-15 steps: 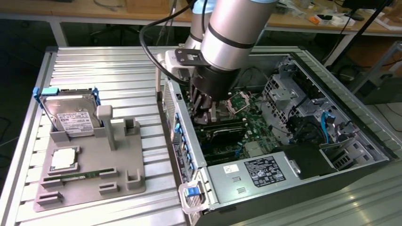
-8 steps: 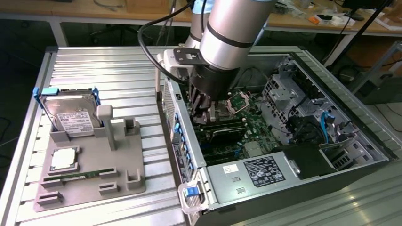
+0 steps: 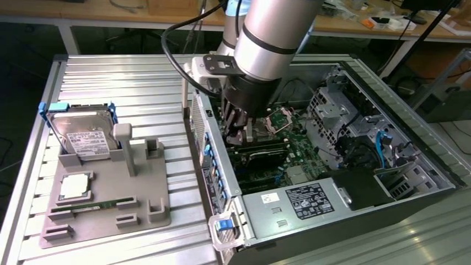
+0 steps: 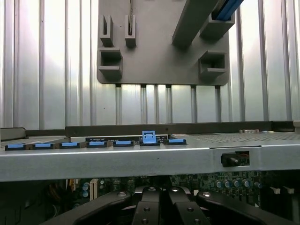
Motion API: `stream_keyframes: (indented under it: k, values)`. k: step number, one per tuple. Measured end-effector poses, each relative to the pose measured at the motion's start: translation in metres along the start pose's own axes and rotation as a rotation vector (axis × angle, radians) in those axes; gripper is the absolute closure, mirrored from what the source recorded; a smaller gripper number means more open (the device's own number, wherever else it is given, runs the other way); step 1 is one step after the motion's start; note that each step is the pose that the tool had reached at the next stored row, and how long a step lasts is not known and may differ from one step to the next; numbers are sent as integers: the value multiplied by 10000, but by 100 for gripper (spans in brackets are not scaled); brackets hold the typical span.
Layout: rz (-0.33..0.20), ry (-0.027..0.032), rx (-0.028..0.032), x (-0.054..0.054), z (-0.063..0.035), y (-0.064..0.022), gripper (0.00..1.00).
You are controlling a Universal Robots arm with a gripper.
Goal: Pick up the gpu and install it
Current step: 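Press down on the gpu until it lock into place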
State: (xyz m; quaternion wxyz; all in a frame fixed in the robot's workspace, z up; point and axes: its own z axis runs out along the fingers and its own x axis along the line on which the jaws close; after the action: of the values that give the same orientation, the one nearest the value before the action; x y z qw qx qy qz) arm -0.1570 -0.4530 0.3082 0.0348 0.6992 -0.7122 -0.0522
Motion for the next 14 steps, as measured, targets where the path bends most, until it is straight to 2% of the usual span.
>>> stream_keyframes:
  k: [10, 12, 14]
  values:
    - [-1, 1, 8, 0, -1, 19, 89]
    - [-1, -2, 34, 0, 9, 18, 89]
    - [-2, 2, 92, 1, 24, 16, 89]
